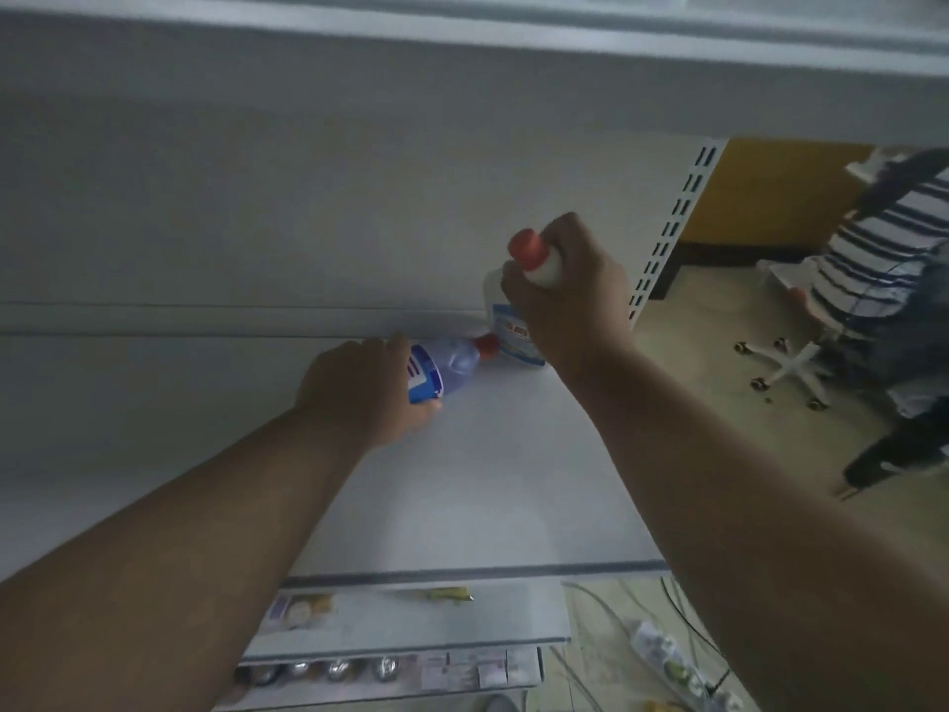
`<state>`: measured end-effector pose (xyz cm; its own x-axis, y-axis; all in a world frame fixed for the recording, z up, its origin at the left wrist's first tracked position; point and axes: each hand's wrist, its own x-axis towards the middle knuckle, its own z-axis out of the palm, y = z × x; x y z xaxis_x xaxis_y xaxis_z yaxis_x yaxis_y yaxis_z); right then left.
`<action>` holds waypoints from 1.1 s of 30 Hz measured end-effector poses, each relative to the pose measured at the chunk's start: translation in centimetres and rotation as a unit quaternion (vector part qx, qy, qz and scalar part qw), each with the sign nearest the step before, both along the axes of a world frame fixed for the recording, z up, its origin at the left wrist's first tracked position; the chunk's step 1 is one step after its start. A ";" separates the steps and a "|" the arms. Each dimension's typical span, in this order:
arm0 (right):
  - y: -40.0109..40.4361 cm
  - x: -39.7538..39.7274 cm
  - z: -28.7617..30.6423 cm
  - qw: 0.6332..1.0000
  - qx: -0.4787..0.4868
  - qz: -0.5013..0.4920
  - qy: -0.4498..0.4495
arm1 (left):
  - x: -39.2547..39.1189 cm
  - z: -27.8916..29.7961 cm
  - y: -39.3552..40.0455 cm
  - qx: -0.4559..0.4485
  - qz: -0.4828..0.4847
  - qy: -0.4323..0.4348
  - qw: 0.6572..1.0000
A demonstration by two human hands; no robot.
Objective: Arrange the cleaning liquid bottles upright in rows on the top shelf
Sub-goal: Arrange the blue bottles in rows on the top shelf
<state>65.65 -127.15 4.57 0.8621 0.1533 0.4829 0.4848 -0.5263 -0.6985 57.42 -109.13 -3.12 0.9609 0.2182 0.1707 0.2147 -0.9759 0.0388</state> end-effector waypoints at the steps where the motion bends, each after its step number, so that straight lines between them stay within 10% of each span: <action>1: -0.1 -0.6 -0.3 1.000 0.008 -0.003 -0.014 | 0.0 -0.1 0.1 0.001 -0.007 0.001 1.000; 18: -1.1 -19.1 -1.5 0.962 -0.145 -0.117 -0.198 | -5.6 -0.4 3.0 0.043 -0.212 -0.088 0.972; 23: -1.3 -23.8 0.6 0.963 -0.126 -0.138 -0.195 | -11.1 1.5 4.4 -0.195 -0.158 -0.043 0.967; 33: -0.4 -34.6 13.6 0.988 -0.046 -0.044 -0.139 | -26.9 8.4 2.7 -0.633 -0.117 -0.162 0.748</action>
<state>31.02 -127.52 18.13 0.7096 0.1382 0.6909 0.6015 -0.6294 -0.4919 30.56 -106.44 5.33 0.9510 0.2343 0.2016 -0.1766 -0.1237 0.9765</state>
